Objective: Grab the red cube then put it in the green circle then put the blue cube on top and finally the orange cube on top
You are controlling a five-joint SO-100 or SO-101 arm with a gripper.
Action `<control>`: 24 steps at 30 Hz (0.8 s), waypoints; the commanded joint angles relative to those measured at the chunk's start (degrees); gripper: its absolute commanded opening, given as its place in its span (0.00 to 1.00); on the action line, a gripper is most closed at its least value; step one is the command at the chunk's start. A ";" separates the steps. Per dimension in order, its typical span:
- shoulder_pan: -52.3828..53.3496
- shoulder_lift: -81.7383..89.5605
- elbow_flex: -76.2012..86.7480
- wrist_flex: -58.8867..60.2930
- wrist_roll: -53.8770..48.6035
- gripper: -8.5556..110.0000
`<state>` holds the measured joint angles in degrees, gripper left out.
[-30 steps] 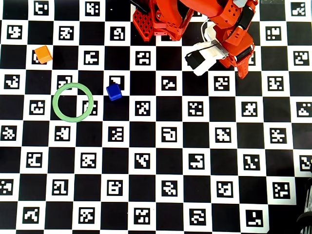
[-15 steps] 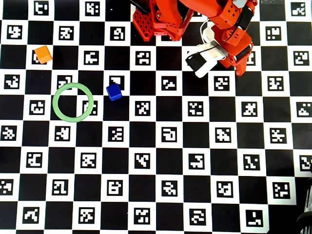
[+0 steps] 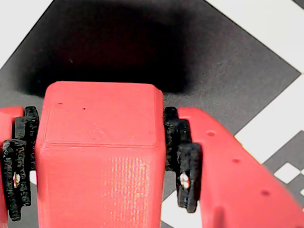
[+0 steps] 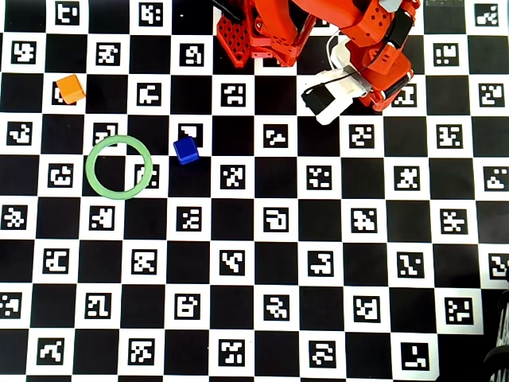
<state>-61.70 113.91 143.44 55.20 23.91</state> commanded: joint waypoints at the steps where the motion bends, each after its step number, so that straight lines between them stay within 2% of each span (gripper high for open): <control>1: -0.26 2.81 -0.97 -0.09 0.09 0.10; 12: 2.20 5.36 -9.67 8.88 -1.05 0.10; 18: 9.58 5.80 -18.37 16.35 -5.89 0.10; 24: 20.57 5.01 -31.64 28.65 -13.54 0.10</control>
<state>-45.97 116.89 121.38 78.22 13.62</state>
